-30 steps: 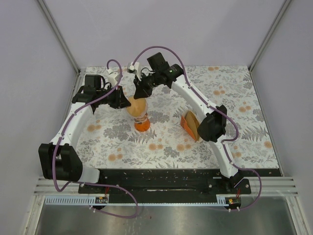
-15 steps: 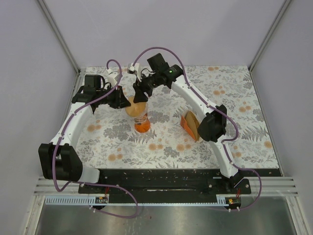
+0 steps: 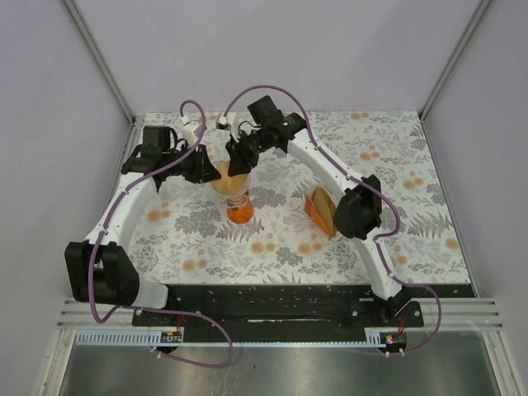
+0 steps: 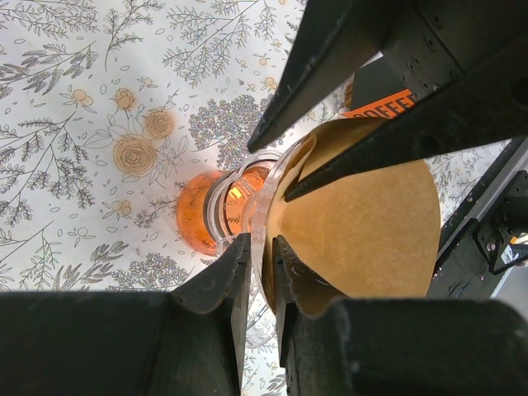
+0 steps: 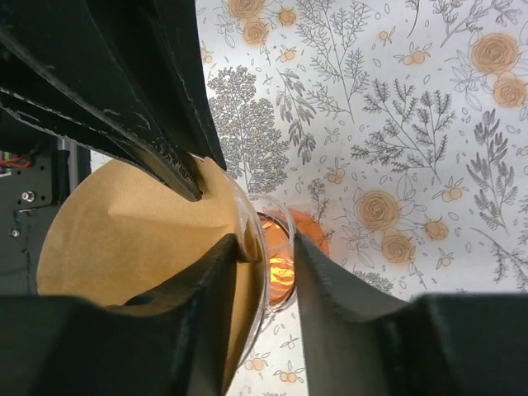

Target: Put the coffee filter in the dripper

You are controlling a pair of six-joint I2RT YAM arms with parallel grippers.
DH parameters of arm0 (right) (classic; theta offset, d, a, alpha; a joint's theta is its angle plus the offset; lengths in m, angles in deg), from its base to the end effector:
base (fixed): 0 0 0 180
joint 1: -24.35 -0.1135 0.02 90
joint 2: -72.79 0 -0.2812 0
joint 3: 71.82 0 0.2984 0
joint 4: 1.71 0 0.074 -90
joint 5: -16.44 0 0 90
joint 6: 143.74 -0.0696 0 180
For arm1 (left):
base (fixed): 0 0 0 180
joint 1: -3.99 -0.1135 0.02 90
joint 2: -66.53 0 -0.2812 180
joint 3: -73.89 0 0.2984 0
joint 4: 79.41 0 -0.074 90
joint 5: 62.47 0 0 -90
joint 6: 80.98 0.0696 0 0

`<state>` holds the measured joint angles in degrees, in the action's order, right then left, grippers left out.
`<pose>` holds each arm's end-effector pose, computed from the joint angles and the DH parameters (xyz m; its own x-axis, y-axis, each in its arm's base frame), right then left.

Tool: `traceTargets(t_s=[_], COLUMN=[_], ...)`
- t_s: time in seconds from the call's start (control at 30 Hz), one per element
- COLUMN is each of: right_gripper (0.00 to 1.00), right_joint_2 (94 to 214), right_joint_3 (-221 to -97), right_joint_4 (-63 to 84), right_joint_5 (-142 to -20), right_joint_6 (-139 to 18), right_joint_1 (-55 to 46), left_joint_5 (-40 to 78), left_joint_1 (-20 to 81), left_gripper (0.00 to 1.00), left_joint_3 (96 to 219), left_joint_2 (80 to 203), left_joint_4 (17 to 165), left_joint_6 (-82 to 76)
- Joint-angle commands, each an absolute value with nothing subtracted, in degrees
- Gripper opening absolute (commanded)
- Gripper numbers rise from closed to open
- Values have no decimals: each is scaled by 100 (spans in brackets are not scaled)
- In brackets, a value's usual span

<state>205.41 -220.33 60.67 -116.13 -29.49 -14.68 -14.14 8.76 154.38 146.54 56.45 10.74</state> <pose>0.4237 0.4041 0.3113 -0.1746 -0.5309 -0.8292 -0.9841 0.0666 0.1646 0.3557 -0.0761 0.3060 -0.6714 0.0785 -0.7369 0.5618 0.7024 -0.4371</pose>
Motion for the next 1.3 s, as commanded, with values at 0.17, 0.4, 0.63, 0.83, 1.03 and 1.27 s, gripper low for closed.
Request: traceTargets(t_s=[0.17, 0.4, 0.63, 0.83, 1.03, 1.27], right_gripper=[13, 23, 63, 61, 34, 6], right_joint_2=[20454, 20384, 20375, 20577, 20656, 20542], right_joint_3=[-22062, -22062, -22045, -22132, -22203, -22133], right_joint_4=[5972, 5963, 5998, 6174, 6139, 6095], right_joint_5=[-11698, -11575, -11548, -11328, -11355, -11320], right_joint_6=[-2922, -2887, -2948, -2904, -2975, -2852], right_joint_1=[-1441, -1450, -1450, -1555, -1556, -1564], left_joint_5=[-1483, -1501, -1492, -1501, -1518, -1510], left_joint_1=[864, 864, 856, 864, 864, 864], left_gripper=[19, 19, 19, 19, 20, 19], left_joint_3=[15554, 15572, 15563, 15590, 15581, 15581], left_joint_2=[14669, 14695, 14695, 14722, 14722, 14739], left_joint_4=[5770, 5770, 5770, 5770, 5770, 5761], left_joint_6=[1157, 1157, 1149, 1140, 1140, 1140])
